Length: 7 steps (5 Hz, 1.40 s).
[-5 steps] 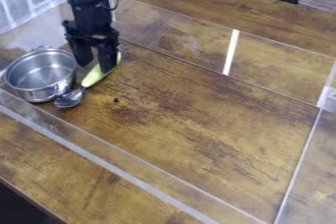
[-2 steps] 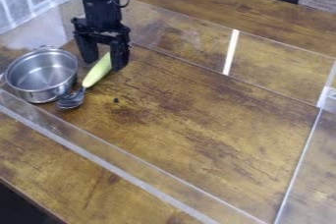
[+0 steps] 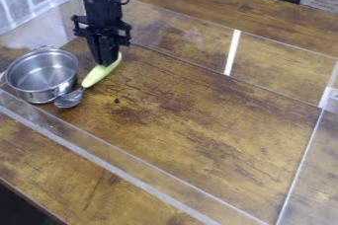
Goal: Move the green spoon to the right
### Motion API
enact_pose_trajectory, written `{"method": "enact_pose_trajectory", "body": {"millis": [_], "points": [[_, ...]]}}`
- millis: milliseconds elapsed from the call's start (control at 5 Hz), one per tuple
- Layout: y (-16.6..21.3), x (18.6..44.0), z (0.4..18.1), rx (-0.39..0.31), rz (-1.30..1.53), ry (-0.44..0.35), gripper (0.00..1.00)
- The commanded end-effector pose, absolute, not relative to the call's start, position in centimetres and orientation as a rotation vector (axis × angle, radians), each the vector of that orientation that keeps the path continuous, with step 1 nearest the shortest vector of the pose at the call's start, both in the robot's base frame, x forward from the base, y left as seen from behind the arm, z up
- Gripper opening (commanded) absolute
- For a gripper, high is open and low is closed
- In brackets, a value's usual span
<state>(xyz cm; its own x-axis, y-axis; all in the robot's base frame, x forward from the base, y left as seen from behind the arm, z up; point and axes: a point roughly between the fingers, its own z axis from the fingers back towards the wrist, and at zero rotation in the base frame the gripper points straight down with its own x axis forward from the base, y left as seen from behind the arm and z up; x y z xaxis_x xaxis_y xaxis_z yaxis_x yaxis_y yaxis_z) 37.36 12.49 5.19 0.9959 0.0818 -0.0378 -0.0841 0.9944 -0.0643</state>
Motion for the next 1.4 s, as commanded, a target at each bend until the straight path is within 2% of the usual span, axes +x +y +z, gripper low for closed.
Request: {"method": "enact_pose_trajectory", "body": {"millis": [0, 400, 600, 1000, 1200], "points": [[13.3, 37.9, 10.0, -0.040, 0.173, -0.056, 0.00], [10.7, 37.7, 16.8, -0.044, 0.229, -0.162, 0.00], [9.4, 37.3, 17.3, -0.064, 0.205, -0.191, 0.00], [2.0, 35.8, 16.4, -0.126, 0.241, -0.188, 0.00], [-1.3, 35.0, 15.9, -0.159, 0.106, -0.167, 0.00]]}}
